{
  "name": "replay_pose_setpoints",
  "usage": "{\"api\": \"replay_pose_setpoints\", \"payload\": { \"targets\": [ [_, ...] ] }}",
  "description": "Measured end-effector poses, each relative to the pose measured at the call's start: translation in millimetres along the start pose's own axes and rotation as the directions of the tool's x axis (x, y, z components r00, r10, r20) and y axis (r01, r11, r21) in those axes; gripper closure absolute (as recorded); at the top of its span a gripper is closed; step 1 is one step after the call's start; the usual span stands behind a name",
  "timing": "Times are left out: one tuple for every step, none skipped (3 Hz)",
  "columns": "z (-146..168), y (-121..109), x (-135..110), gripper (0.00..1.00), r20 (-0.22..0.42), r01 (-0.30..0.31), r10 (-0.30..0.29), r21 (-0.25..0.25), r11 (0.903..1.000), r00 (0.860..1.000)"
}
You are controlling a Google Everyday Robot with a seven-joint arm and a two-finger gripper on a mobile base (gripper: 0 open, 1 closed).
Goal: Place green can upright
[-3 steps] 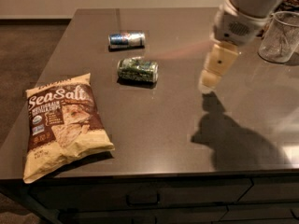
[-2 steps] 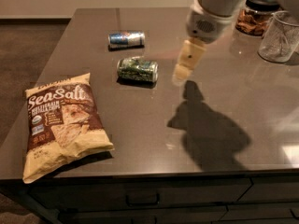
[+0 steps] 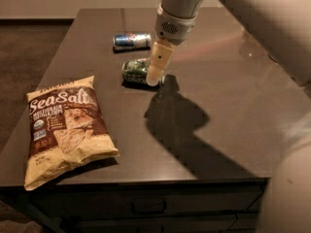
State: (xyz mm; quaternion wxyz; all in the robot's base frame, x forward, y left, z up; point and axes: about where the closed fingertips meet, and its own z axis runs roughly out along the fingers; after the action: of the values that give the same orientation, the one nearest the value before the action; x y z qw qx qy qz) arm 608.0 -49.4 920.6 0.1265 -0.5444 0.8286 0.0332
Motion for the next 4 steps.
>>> {"api": "replay_pose_setpoints", "payload": {
  "targets": [
    [25.8, -1.8, -26.3, 0.0, -0.033, 0.027, -0.029, -0.033, 0.9991, 0.999],
    [46.2, 1.2, -45.3, 0.0, -0.061, 0.062, -0.065, -0.053, 0.9967, 0.996],
    [60.0, 4.4, -58.0, 0.0, -0.076, 0.091, -0.096, -0.068, 0.9935, 0.992],
    [70.0, 8.1, -69.2, 0.0, -0.075, 0.114, -0.12, -0.082, 0.9901, 0.99]
  ]
}}
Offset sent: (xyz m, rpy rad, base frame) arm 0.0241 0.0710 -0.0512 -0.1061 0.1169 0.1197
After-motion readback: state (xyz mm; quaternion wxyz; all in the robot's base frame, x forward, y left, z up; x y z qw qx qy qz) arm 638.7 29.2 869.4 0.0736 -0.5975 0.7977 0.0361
